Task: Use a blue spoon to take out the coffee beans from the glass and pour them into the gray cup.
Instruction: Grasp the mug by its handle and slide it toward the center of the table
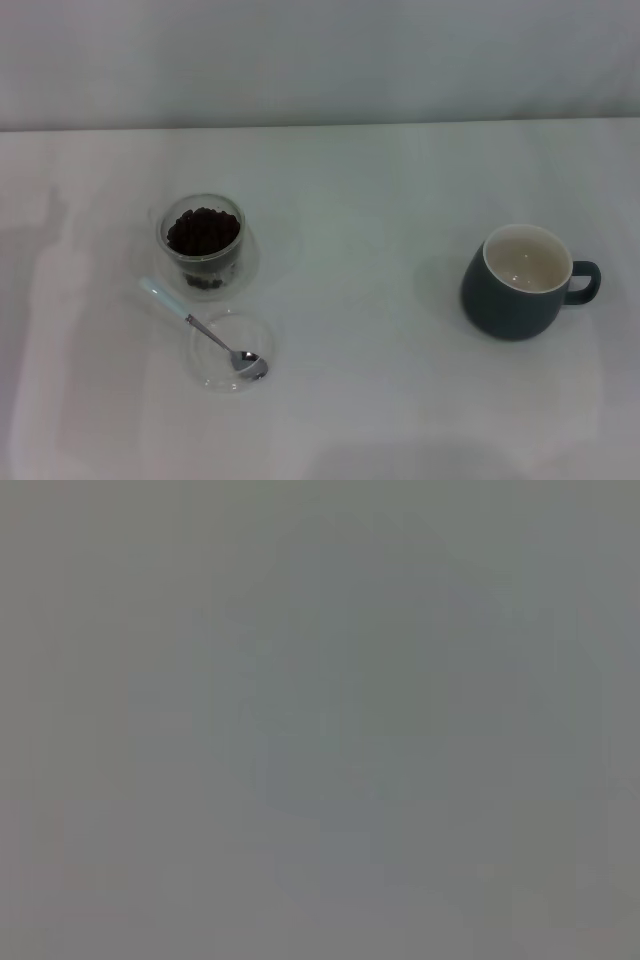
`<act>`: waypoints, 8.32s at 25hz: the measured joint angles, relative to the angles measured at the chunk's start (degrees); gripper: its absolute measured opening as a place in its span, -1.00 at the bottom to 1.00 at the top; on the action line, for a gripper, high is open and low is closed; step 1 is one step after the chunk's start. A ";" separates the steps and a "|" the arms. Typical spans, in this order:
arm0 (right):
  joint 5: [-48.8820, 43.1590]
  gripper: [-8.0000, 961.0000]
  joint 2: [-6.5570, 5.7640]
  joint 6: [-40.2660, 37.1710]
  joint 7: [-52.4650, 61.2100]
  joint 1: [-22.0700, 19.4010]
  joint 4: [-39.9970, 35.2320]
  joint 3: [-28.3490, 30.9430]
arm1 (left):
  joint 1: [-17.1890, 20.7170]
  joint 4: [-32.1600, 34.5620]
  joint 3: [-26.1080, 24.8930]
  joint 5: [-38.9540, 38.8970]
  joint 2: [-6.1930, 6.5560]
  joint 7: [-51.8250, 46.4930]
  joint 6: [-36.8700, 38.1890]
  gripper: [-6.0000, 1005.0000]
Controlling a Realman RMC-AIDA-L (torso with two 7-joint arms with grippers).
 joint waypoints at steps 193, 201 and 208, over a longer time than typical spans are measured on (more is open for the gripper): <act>-10.46 0.11 2.34 -0.97 29.16 -5.64 -2.19 -41.47 | 9.56 12.42 3.79 1.99 0.78 7.76 -4.31 0.65; -10.37 0.11 2.46 -0.94 31.08 -5.62 -2.95 -43.40 | 9.58 12.30 3.79 1.99 0.78 7.76 -4.31 0.65; -10.25 0.11 2.56 -0.80 32.90 -5.50 -4.51 -46.91 | 9.81 12.20 4.01 1.99 0.70 7.76 -4.31 0.65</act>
